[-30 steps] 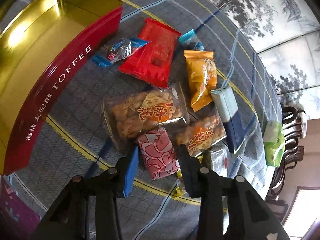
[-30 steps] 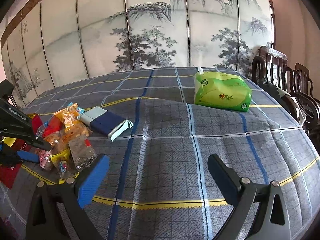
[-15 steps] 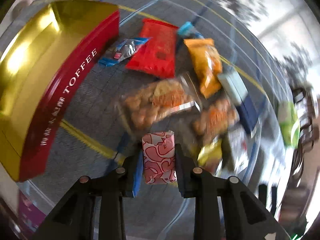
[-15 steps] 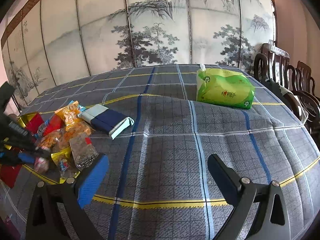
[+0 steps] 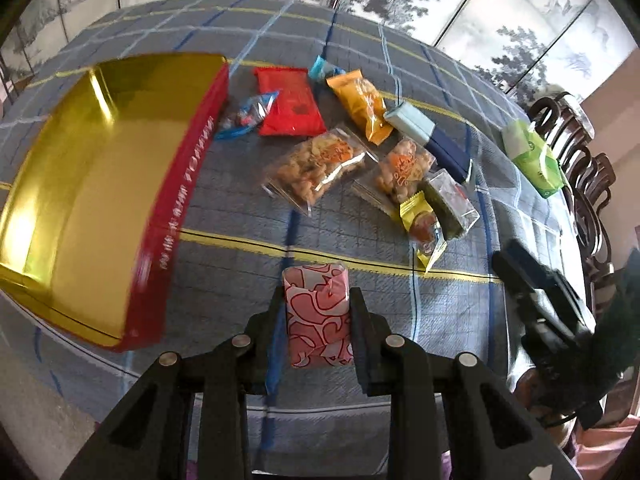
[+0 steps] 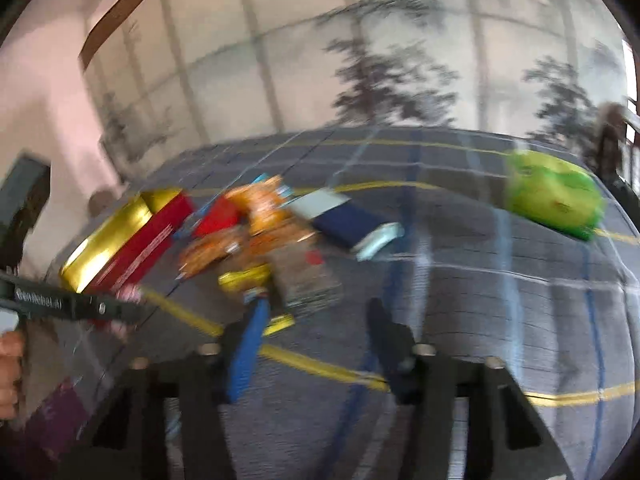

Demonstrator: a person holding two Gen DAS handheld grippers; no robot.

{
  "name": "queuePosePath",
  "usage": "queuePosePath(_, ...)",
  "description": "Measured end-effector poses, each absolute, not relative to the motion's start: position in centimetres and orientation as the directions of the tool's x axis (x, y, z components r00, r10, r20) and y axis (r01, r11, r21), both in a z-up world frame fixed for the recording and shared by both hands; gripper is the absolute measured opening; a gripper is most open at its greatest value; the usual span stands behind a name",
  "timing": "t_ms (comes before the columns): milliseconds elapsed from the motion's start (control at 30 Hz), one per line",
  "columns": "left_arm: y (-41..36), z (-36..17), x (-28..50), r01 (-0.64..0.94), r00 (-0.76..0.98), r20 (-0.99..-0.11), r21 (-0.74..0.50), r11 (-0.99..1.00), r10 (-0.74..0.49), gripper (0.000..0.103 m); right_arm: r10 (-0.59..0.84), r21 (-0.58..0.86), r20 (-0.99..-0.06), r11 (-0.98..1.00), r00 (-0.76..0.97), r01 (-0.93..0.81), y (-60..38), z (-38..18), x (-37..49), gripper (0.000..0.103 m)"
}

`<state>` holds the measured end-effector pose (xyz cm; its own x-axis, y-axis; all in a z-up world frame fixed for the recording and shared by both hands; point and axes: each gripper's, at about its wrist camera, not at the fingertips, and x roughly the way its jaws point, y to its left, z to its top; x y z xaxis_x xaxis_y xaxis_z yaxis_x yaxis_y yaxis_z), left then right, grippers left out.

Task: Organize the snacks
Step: 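Lift the pink cake with the left gripper while the right gripper grasps the yellow-wrapped pastry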

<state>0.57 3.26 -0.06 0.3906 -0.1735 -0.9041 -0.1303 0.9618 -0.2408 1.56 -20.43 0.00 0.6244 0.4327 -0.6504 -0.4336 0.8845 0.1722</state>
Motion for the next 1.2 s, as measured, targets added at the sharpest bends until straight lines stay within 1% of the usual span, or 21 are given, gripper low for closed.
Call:
queuePosePath(100,3.7,0.9,0.0,-0.118,0.419,-0.892,-0.238,0.964,-0.169,0.025,0.457,0.122,-0.696,0.835,0.553,-0.536,-16.4,-0.2,1.3,0.042)
queuePosePath(167,4.0,1.6,-0.6,-0.114,0.438,-0.883,-0.241,0.964,-0.17,0.025,0.446,0.096,-0.718,0.824,0.534,-0.558,-15.2,-0.6,1.5,0.042)
queuePosePath(267,4.1,2.0,-1.0,-0.103,0.455,-0.874,-0.24,0.965,-0.169,0.025,0.449,0.106,-0.746,0.809,0.492,-0.578,-14.3,-1.2,2.3,0.042)
queuePosePath(367,4.2,2.2,-1.2,-0.098,0.466,-0.868,-0.241,0.966,-0.169,0.025,0.422,0.078,-0.78,0.798,0.461,-0.598,-13.6,-2.2,3.5,0.042)
queuePosePath(467,4.5,2.3,-1.3,-0.092,0.469,-0.866,-0.244,0.965,-0.174,0.025,0.418,0.066,-0.795,0.78,0.44,-0.622,-13.2,-2.4,3.9,0.042)
queuePosePath(633,4.4,2.5,-1.2,-0.085,0.478,-0.861,-0.241,0.967,-0.173,0.025,0.366,0.01,-0.821,0.777,0.438,-0.63,-12.9,-2.5,5.1,0.042)
queuePosePath(733,4.5,2.6,-1.3,-0.079,0.48,-0.86,-0.237,0.968,-0.171,0.025,0.376,0.006,-0.817,0.764,0.438,-0.645,-12.8,-2.1,5.5,0.042)
queuePosePath(833,4.5,2.8,-1.3,-0.076,0.486,-0.857,-0.234,0.969,-0.169,0.025,0.358,0.001,-0.847,0.741,0.394,-0.671,-12.1,-2.8,5.6,0.043)
queuePosePath(900,4.5,2.9,-1.3,-0.073,0.491,-0.856,-0.226,0.971,-0.162,0.025,0.366,-0.008,-0.838,0.732,0.404,-0.682,-11.9,-2.9,5.6,0.04)
queuePosePath(933,4.5,2.9,-1.4,-0.07,0.493,-0.855,-0.222,0.973,-0.159,0.025,0.367,-0.001,-0.839,0.737,0.402,-0.675,-12.1,-2.9,5.8,0.03)
queuePosePath(967,4.5,3.0,-1.3,-0.067,0.495,-0.854,-0.22,0.973,-0.158,0.025,0.364,-0.003,-0.838,0.741,0.407,-0.671,-12.1,-2.8,5.8,0.027)
queuePosePath(1100,4.9,3.4,-1.5,-0.058,0.512,-0.846,-0.206,0.977,-0.148,0.025,0.402,0.027,-0.802,0.764,0.442,-0.645,-13.3,-2.3,4.2,0.026)
queuePosePath(1200,5.5,3.5,-1.4,-0.064,0.521,-0.844,-0.19,0.98,-0.129,0.025,0.45,0.1,-0.739,0.809,0.501,-0.58,-15.1,-1.0,2.4,0.026)
